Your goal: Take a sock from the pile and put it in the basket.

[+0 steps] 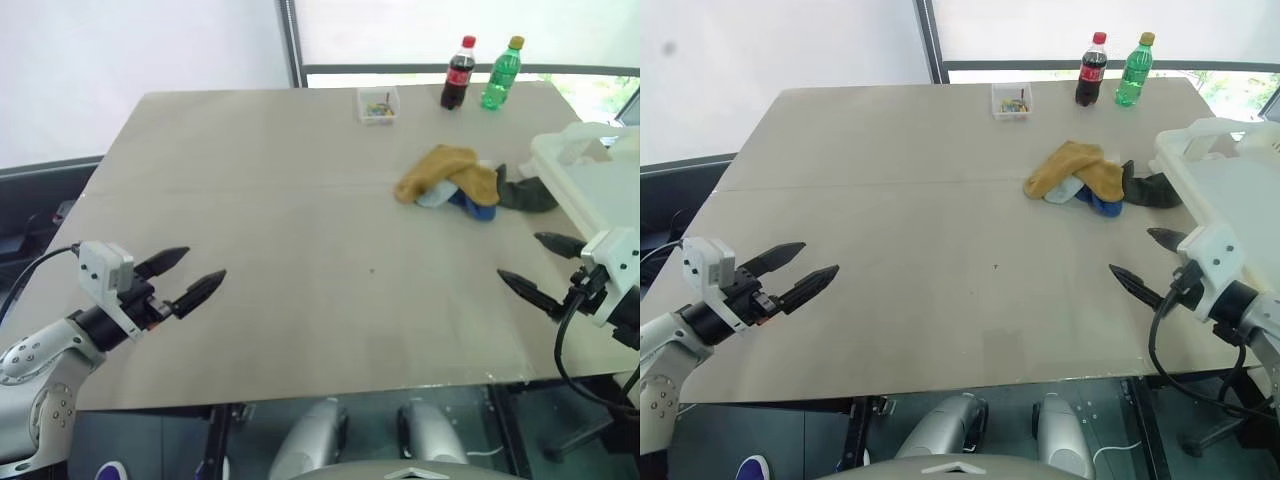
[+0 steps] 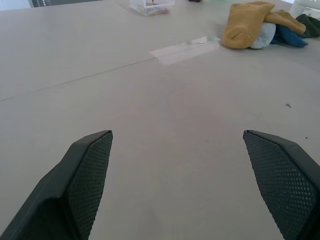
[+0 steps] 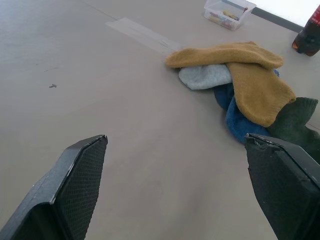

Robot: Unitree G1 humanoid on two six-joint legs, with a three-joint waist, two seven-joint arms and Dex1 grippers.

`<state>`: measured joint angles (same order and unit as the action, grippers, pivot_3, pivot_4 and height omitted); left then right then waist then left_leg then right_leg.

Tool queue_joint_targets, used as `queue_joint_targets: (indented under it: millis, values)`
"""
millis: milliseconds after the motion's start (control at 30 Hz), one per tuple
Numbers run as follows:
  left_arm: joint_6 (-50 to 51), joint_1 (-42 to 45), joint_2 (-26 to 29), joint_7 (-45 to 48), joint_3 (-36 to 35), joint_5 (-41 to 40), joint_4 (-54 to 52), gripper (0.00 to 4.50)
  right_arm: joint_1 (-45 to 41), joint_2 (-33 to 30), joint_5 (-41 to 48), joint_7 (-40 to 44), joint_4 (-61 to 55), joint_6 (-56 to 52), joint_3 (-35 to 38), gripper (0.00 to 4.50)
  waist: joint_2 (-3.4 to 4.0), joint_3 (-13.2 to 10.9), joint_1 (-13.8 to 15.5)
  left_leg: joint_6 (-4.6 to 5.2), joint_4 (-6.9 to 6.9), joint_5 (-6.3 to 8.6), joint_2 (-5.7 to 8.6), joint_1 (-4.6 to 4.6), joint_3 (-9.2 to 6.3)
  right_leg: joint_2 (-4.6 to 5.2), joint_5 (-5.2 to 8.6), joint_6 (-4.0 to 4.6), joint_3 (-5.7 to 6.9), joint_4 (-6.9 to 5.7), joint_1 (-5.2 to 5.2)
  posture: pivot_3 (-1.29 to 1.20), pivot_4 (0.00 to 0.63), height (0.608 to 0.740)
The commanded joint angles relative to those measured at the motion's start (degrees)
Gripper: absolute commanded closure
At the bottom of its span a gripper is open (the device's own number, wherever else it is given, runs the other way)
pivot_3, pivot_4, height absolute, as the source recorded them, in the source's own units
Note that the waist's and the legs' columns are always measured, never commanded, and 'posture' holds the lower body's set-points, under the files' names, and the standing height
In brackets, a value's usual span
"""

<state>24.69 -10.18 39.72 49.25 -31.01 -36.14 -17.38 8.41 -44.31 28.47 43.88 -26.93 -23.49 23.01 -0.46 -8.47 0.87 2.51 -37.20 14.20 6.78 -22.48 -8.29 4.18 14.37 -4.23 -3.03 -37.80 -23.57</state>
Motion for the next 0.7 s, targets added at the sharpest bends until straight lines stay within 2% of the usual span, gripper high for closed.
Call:
queue_joint_targets:
  millis: [33, 400, 700]
  values:
    - [-0.3, 1.3, 0.5, 0.2, 0.2, -0.9, -0.9, 0.08, -1.0, 0.7, 1.1, -1.3, -2.3, -0.5, 0.7, 0.00, 0.00, 0.0, 0.0, 0.00, 0.00, 0.00, 0.00, 0.00, 0.00, 0.00, 0.00, 0.00, 0.00, 0.00, 0.00, 0.00, 0.150, 0.740]
    - [0.4, 2.9, -0.8, 0.0, 3.1, -1.7, -1.3, 0.08, -3.1, 4.2, 3.2, -5.5, -3.9, -4.8, -1.7, 0.00, 0.00, 0.0, -0.1, 0.00, 0.01, 0.02, 0.00, -0.02, 0.00, -0.01, 0.00, 0.00, 0.00, 0.04, -0.01, 0.00, 0.150, 0.740]
    - [-0.1, 4.4, -0.5, -0.9, 4.4, -1.0, -1.1, 0.08, -4.1, 6.1, -0.4, -8.1, -3.7, -2.3, -4.1, 0.00, 0.00, 0.0, 0.0, 0.01, 0.01, 0.02, 0.00, -0.03, -0.01, -0.01, 0.00, 0.00, 0.02, 0.05, -0.01, 0.00, 0.150, 0.740]
